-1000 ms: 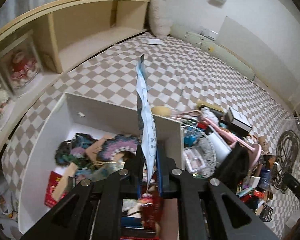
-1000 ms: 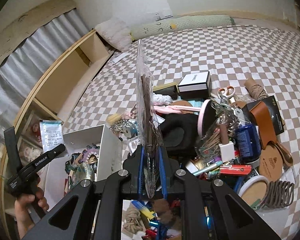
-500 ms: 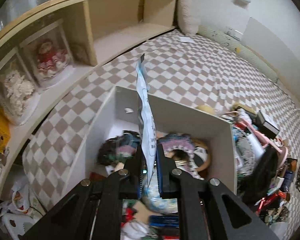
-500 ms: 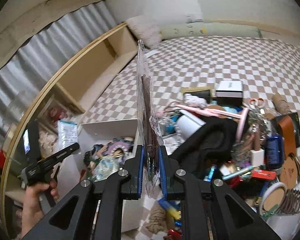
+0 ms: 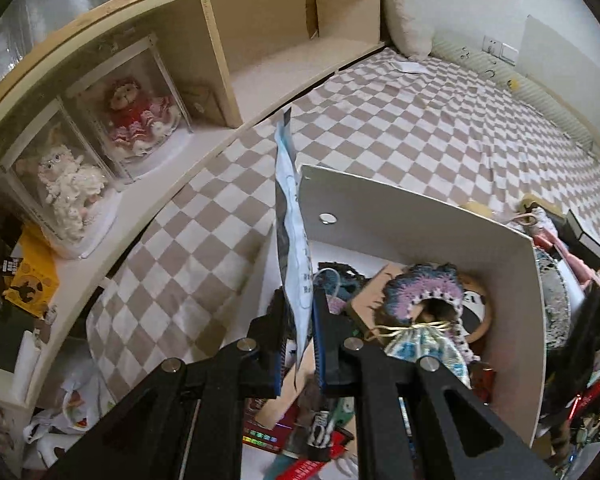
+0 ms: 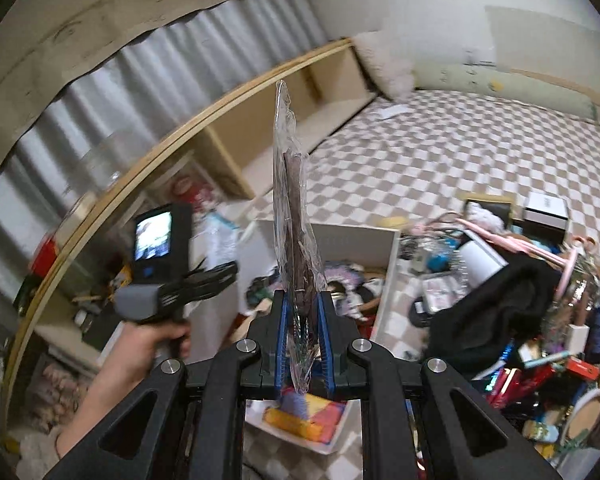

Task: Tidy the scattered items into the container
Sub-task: 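Lower the clear bag with the right tool into the shoe box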

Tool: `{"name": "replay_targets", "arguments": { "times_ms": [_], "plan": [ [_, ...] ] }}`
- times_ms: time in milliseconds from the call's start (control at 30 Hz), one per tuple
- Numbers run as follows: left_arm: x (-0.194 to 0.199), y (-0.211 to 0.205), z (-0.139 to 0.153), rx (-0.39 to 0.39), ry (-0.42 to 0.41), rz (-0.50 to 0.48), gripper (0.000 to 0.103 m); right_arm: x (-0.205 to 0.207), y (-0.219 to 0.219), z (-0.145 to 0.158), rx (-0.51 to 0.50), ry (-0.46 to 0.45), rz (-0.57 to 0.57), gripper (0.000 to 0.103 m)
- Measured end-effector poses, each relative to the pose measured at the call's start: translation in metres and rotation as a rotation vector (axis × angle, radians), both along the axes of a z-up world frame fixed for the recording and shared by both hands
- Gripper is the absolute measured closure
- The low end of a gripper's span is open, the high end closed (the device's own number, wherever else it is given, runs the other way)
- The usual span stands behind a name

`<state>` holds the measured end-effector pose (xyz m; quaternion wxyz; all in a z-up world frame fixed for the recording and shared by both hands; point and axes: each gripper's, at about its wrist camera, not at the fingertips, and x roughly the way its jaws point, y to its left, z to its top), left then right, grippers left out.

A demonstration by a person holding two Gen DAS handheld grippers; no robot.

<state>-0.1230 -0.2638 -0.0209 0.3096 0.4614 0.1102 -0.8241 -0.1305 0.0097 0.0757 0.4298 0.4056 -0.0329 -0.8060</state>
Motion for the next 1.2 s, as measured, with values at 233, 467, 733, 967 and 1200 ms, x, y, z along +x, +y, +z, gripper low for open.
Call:
{"name": "replay_targets", "arguments": {
  "times_ms": [233, 467, 733, 967, 1200],
  "plan": [
    [-0.008, 0.001, -0.010, -0.056, -0.059, -0.017, 0.091, 0.022, -0.020, 0.000, 0.011, 0.028, 0.064, 0.088],
    [-0.016, 0.009, -0.019, -0.109, -0.119, -0.043, 0.091, 0.026, -0.033, -0.008, 0.036, 0.032, 0.088, 0.088],
    [-0.014, 0.018, -0.017, -0.144, -0.125, -0.057, 0.032, 0.014, -0.044, -0.029, 0.074, 0.000, 0.069, 0.088],
    [-0.010, 0.024, -0.012, -0.121, -0.108, -0.058, 0.021, -0.007, -0.054, -0.051, 0.085, -0.044, 0.021, 0.087],
    [-0.005, 0.019, -0.015, -0.159, -0.135, -0.041, 0.011, -0.029, -0.063, -0.079, 0.127, -0.096, -0.032, 0.087]
  ]
}}
